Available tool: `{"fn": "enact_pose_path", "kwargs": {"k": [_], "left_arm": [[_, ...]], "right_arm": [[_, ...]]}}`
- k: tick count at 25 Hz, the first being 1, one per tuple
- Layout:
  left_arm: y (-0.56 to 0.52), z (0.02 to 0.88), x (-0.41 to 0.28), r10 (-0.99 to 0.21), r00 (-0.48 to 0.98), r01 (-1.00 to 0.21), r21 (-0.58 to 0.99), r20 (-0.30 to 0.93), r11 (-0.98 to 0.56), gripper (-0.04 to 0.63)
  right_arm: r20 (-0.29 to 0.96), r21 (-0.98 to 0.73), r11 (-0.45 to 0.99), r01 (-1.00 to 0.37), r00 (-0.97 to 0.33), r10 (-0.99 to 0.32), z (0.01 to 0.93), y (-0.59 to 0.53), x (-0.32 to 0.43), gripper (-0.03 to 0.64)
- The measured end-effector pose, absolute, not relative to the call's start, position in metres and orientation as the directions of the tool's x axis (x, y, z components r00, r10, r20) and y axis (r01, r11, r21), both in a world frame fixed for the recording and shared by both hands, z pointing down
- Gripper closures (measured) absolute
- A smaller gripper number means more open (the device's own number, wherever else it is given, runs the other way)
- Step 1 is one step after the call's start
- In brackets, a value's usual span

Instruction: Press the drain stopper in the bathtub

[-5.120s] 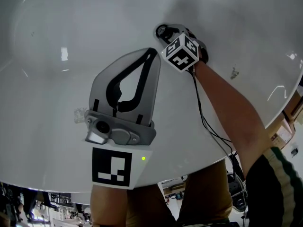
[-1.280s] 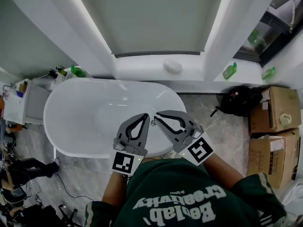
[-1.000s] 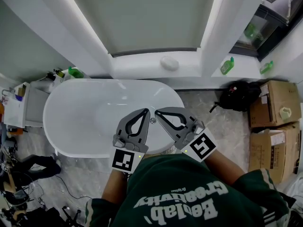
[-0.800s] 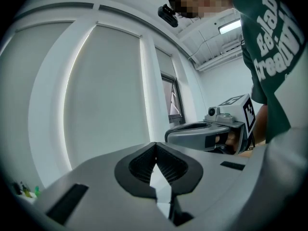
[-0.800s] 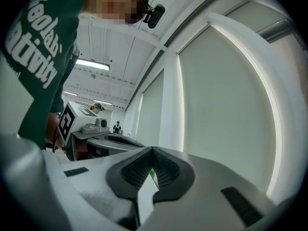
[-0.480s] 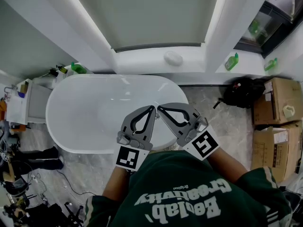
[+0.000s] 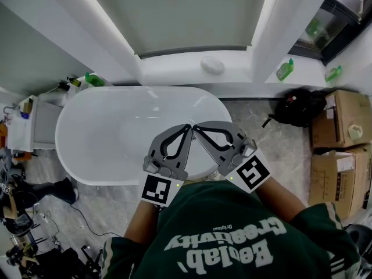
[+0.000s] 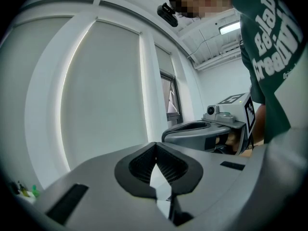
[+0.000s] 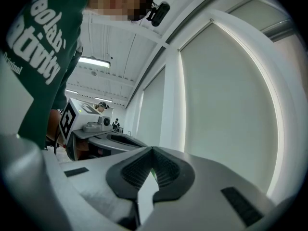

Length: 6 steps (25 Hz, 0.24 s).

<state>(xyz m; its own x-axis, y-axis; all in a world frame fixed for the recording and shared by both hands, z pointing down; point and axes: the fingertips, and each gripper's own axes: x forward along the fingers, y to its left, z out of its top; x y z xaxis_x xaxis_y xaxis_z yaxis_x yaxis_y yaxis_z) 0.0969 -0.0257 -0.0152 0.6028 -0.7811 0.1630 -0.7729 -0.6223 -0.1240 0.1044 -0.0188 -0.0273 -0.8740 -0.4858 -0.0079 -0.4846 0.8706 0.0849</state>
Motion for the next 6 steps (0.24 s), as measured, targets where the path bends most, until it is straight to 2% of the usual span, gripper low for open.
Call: {"fn": "enact_pose_path", "kwargs": {"k": [6], "left_arm": [[-0.0253,-0.0153,0.0955,-0.778,0.606,-0.77,-0.122,0.166,-0.626,0.586]], "right_arm": [[-0.002,0.084,0.873,-0.48,-0.876,-0.482,-0.0273,-0.0184,0.1026,0.603]]}}
